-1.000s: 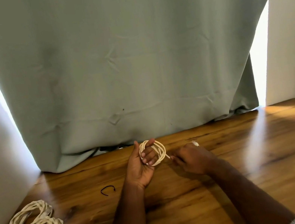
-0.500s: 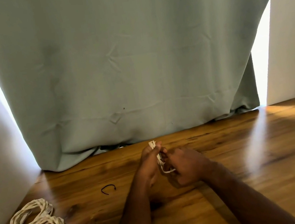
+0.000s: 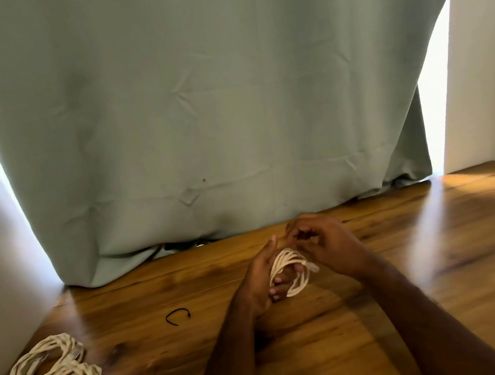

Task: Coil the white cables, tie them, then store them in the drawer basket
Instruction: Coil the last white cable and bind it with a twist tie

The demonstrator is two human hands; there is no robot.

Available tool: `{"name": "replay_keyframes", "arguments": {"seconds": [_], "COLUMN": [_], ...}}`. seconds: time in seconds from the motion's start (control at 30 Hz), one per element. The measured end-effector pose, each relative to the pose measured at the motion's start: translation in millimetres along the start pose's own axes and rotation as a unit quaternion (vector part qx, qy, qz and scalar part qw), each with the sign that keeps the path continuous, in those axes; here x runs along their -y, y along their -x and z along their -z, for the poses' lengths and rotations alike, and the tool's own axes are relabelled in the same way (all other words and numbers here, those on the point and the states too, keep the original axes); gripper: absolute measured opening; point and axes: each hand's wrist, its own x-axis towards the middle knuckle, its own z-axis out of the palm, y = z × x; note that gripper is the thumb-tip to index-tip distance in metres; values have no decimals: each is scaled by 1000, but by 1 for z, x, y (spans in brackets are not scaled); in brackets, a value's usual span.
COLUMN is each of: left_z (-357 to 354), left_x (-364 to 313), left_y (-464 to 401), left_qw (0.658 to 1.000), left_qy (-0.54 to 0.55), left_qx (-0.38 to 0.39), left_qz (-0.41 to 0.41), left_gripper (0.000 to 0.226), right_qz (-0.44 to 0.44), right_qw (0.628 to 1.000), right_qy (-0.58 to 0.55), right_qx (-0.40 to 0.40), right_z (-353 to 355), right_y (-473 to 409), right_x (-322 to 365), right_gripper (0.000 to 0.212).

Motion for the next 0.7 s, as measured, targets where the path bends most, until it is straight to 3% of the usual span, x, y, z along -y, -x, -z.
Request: {"name": "replay_keyframes", "arguments": {"seconds": [0.13,0.3,0.5,0.7], "left_z": [-3,-2,6,13], "left_x": [4,-2,-2,2], "left_y": [5,2,10,4], "left_qw": [998,993,996,996], "left_qy": [-1,75,56,61], "left_qx": [2,-78,-51,-60], "left_qz": [-62,-39,45,18], "left_gripper": [42,50,71,73], "right_qz": [-31,-22,-29,-29], "right_qw": [999,999,997,994], "right_qy": [-21,-40,-63,-68], "right_qx": [-30,-26,21,78], "right_z": [-6,-18,-22,-24], "right_y": [9,9,7,10], "right_x": [-10,-2,0,-1], "right_gripper": [11,18,12,26]}}
